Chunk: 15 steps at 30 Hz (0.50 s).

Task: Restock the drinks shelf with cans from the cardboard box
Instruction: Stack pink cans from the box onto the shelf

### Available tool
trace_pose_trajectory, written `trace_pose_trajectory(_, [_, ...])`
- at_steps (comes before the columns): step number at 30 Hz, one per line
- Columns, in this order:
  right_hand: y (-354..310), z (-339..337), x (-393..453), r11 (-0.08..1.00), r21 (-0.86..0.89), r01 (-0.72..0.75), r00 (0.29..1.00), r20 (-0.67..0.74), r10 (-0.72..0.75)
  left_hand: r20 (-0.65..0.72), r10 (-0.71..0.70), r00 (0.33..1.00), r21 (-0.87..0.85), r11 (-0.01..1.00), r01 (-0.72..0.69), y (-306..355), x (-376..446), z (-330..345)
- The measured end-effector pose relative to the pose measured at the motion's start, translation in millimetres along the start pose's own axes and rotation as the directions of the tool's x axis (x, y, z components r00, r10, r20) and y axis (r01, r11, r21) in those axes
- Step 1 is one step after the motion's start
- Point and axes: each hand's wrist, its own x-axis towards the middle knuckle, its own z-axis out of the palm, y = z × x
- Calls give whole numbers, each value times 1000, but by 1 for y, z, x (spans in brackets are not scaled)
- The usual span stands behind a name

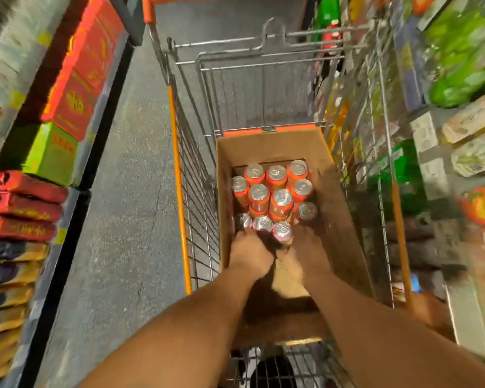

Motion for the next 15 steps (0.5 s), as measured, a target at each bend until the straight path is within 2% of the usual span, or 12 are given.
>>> trace_pose_trajectory(3, [13,35,38,998,-32,58,998,-5,-58,-11,-115,993,24,993,115,-8,45,40])
trace_pose_trajectory(6, [21,65,72,975,-161,151,988,65,-142,-89,-125,988,134,982,136,-12,78,67])
trace_pose_trajectory(8, [24,77,92,949,-229,218,975,90,-203,-77,-227,971,113,965,235,-16,97,82])
trace_pose_trajectory(9, [24,80,98,952,-229,203,975,135,-175,-50,-281,958,139,948,285,-20,102,88])
trace_pose_trajectory(10, [24,84,104,945,-263,196,972,177,-152,-78,-285,955,183,938,295,-24,108,94])
trace_pose_trajectory(11, [27,91,112,933,-304,192,973,186,-139,-83,-258,963,229,935,270,-27,115,100])
trace_pose_trajectory(12, [28,97,117,936,-314,157,978,180,-104,-24,-266,964,262,929,263,-32,122,110])
trace_pose_trajectory(13, [27,104,119,936,-324,139,982,169,-87,-32,-284,958,387,881,274,-44,131,129])
trace_pose_trajectory(15, [24,114,126,956,-261,136,983,157,-97,-100,-267,959,423,861,283,-56,148,148])
